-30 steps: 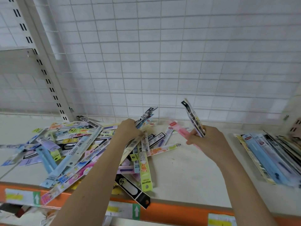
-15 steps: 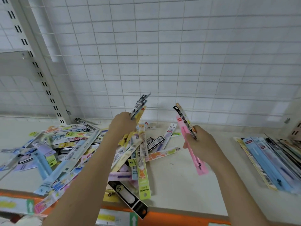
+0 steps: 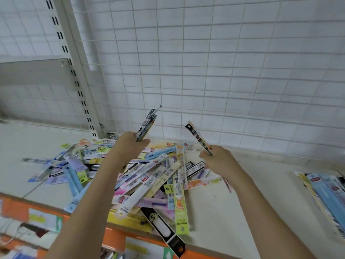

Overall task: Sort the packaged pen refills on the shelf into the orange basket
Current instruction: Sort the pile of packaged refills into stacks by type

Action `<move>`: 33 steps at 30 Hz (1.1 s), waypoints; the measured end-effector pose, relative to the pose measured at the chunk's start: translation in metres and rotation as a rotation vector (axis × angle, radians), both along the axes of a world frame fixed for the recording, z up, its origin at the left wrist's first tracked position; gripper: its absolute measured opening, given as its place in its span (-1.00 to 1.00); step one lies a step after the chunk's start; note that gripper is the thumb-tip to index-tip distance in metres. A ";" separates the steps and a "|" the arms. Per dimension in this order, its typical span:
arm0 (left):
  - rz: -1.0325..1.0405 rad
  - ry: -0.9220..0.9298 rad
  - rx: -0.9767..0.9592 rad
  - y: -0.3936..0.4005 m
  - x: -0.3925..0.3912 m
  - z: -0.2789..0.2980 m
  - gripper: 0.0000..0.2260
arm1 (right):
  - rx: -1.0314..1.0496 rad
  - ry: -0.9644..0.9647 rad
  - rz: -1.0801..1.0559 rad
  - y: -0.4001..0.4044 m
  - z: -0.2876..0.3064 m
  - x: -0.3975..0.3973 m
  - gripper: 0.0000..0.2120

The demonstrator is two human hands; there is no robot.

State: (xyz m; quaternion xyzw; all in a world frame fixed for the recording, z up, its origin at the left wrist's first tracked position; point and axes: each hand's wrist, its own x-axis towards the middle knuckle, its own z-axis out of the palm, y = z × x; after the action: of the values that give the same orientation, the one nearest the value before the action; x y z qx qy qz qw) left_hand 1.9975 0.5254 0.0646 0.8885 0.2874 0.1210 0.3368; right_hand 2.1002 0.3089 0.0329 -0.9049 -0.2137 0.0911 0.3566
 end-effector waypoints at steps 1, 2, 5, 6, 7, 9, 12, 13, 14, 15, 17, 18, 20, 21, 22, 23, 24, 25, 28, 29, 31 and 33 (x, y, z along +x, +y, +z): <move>0.013 -0.006 0.001 0.002 -0.004 0.001 -0.65 | -0.025 0.004 0.019 0.006 0.000 0.003 -0.78; 0.034 -0.015 0.003 0.005 -0.009 0.002 -0.65 | -0.057 0.002 0.032 0.014 -0.001 0.006 -0.76; 0.089 -0.021 0.013 0.014 -0.024 0.004 -0.67 | -0.121 0.013 0.019 0.034 -0.004 0.016 -0.84; 0.100 -0.023 0.010 0.016 -0.028 0.004 -0.68 | -0.131 0.024 0.015 0.040 -0.006 0.018 -0.84; 0.108 -0.028 0.001 0.018 -0.032 0.003 -0.68 | -0.135 0.038 0.012 0.046 -0.008 0.020 -0.81; 0.111 -0.032 -0.010 0.019 -0.039 -0.001 -0.68 | -0.143 0.064 0.010 0.055 -0.013 0.024 -0.72; 0.111 -0.021 -0.016 0.017 -0.046 -0.008 -0.65 | -0.174 0.072 0.031 0.064 -0.025 0.027 -0.74; 0.113 -0.012 -0.023 0.017 -0.048 -0.010 -0.64 | -0.184 0.066 0.039 0.067 -0.027 0.028 -0.75; 0.112 0.001 -0.023 0.017 -0.049 -0.013 -0.63 | -0.193 0.064 0.043 0.069 -0.029 0.029 -0.73; 0.109 0.016 -0.015 0.017 -0.050 -0.014 -0.63 | -0.206 0.067 0.047 0.070 -0.029 0.030 -0.72; 0.097 0.030 -0.002 0.014 -0.051 -0.018 -0.63 | -0.219 0.077 0.052 0.072 -0.026 0.029 -0.77; 0.091 0.028 0.005 0.012 -0.052 -0.019 -0.63 | -0.210 0.084 0.042 0.072 -0.024 0.029 -0.75; 0.084 0.027 0.037 0.005 -0.053 -0.023 -0.63 | -0.151 0.103 0.011 0.069 -0.018 0.028 -0.70; 0.085 0.031 0.057 0.003 -0.053 -0.026 -0.63 | -0.110 0.110 -0.005 0.067 -0.014 0.027 -0.69; 0.084 0.040 0.074 0.000 -0.054 -0.028 -0.63 | -0.065 0.104 -0.013 0.063 -0.010 0.026 -0.70; 0.083 0.052 0.085 -0.002 -0.054 -0.032 -0.62 | -0.017 0.087 -0.022 0.058 -0.005 0.026 -0.74; 0.078 0.065 0.090 -0.004 -0.054 -0.036 -0.63 | 0.031 0.066 -0.039 0.052 -0.001 0.025 -0.78; 0.075 0.074 0.091 -0.006 -0.055 -0.039 -0.64 | 0.074 0.043 -0.057 0.045 0.003 0.024 -0.80; 0.083 0.087 0.102 -0.015 -0.056 -0.047 -0.66 | 0.103 -0.044 -0.107 0.019 0.009 0.016 -0.75; 0.088 0.093 0.121 -0.017 -0.056 -0.049 -0.66 | 0.103 -0.061 -0.123 0.009 0.009 0.009 -0.74; 0.100 0.089 0.139 -0.022 -0.057 -0.051 -0.66 | 0.131 -0.061 -0.153 -0.009 0.006 -0.005 -0.72; 0.110 0.072 0.126 -0.026 -0.056 -0.052 -0.66 | 0.198 -0.044 -0.169 -0.024 0.002 -0.020 -0.74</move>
State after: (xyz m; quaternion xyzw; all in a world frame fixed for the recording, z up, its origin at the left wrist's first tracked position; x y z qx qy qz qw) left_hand 1.9412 0.4990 0.0127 0.8945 0.3396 0.1248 0.2627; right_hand 2.0805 0.2852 0.0347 -0.8819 -0.1524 0.0193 0.4458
